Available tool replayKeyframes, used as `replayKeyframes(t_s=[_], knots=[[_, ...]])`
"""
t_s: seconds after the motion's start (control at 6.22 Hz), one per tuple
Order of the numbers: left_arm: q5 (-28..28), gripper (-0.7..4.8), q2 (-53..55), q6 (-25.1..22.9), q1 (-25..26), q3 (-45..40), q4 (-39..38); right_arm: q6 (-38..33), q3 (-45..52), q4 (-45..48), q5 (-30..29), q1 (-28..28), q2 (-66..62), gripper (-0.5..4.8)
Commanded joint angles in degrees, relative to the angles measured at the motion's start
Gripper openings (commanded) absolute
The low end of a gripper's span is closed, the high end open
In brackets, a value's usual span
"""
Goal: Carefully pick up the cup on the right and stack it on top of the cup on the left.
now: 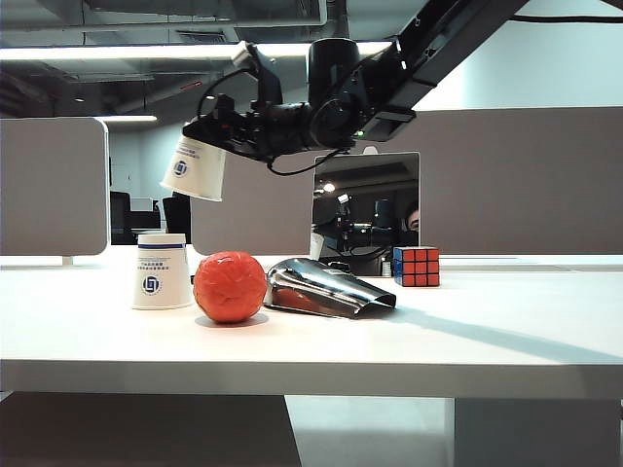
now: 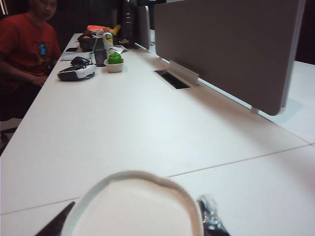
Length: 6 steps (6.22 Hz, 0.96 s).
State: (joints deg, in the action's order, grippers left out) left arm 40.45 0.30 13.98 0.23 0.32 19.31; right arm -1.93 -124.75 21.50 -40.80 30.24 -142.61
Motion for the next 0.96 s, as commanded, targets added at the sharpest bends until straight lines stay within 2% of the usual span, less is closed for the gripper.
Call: replayKeyframes(t_s=[0.16,0.32,0.64,0.96], knots=[[-7.04,-0.05,0.02,-0.24,0.02,0.11,-0.72,0.48,-0.26,-2.95,-0.20,2.58,0.59,2.91],[-7.06,-0.05,0.02,-0.50,0.02,0.11,-5.35,2.64,-0.26,-8.66,0.42,2.91,0.59,2.91],[-7.02,-0.05,0.02,-4.31,0.02,0.11,-5.33,4.13,-0.26,-11.26,1.22,2.93,0.57,2.91],[-7.02,-0.05,0.02,-4.59,0.02,0.11,-5.01,5.44,-0.26,-12.20,1.27,3.04,0.55,2.91]])
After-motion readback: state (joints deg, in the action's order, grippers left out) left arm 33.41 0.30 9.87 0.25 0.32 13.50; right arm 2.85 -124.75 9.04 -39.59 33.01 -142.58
